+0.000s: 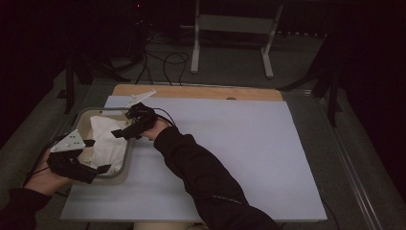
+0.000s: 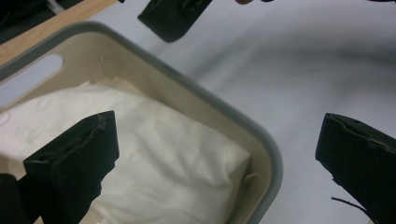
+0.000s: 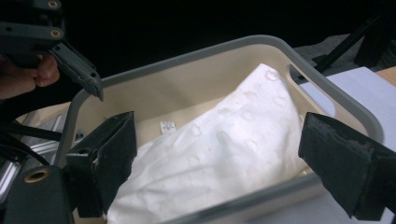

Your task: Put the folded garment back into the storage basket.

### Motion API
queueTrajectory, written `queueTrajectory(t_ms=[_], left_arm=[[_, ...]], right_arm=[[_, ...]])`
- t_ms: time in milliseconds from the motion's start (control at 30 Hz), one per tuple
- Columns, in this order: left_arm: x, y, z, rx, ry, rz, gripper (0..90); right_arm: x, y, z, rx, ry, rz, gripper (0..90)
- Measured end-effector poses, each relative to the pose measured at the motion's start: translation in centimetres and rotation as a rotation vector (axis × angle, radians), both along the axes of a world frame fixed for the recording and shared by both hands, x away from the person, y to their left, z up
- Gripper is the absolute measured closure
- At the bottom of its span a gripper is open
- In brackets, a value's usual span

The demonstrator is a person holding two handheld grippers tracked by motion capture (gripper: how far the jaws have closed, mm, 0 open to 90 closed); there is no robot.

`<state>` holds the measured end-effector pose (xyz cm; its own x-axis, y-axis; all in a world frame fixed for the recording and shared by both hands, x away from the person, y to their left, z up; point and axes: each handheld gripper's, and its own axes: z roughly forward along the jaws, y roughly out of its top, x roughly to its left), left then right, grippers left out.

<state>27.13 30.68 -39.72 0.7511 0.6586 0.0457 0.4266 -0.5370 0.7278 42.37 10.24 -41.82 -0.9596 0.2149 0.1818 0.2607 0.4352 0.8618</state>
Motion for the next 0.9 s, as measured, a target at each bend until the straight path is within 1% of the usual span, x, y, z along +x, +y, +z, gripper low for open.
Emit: queueTrajectory(t_ms=[33,100,133,233,300,333,367,500,533,600,767,833,867,900], left_arm=[[0.0,-0.2,0.1,0.003,-0.002,-0.005,0.1],[0.2,-0.7,0.1,0.007,-0.002,-0.008,0.1],[0.2,-0.8,0.2,0.003,-0.002,-0.013,0.1],[0.4,-1.5,0.2,-0.005,-0.004,-0.022,0.1],[0.5,-1.9,0.2,-0.004,-0.008,-0.029,0.1],[0.5,-1.9,0.2,-0.004,-0.008,-0.029,0.0],[0.6,-2.5,0.2,-0.009,-0.009,-0.037,0.0],[0.7,-3.6,0.2,-0.007,-0.011,-0.056,0.0],[0.8,-3.9,0.2,-0.009,-0.010,-0.056,0.0],[1.0,-4.4,0.2,-0.011,-0.010,-0.065,0.0],[1.4,-5.4,0.2,-0.022,-0.011,-0.068,0.0],[1.4,-5.8,0.2,-0.022,-0.015,-0.075,0.0],[1.4,-6.0,0.2,-0.025,-0.012,-0.079,0.0],[1.5,-6.3,0.2,-0.024,-0.009,-0.081,0.0]], right_arm=[[-0.1,-0.3,0.0,0.001,0.004,0.000,11.7],[-0.1,-0.7,0.0,-0.005,-0.007,-0.003,11.7],[-0.2,-1.0,0.1,-0.006,-0.003,-0.003,11.7],[-0.3,-1.9,0.1,-0.009,-0.009,-0.007,11.8],[-0.4,-2.5,0.0,-0.011,-0.006,-0.008,11.7],[-0.4,-2.5,0.0,-0.011,-0.006,-0.008,11.7],[-0.4,-3.1,0.0,-0.014,-0.013,-0.009,11.6],[-0.6,-4.3,0.0,-0.020,-0.016,-0.021,11.1],[-0.5,-4.6,0.0,-0.024,-0.024,-0.025,11.1],[-0.6,-5.3,0.1,-0.024,-0.027,-0.029,10.8],[-0.7,-7.0,0.2,-0.019,-0.030,-0.043,10.7],[-0.8,-7.5,0.1,-0.026,-0.039,-0.043,10.7],[-0.9,-7.9,0.1,-0.022,-0.040,-0.044,10.7],[-0.9,-8.2,0.1,-0.022,-0.034,-0.049,10.7]])
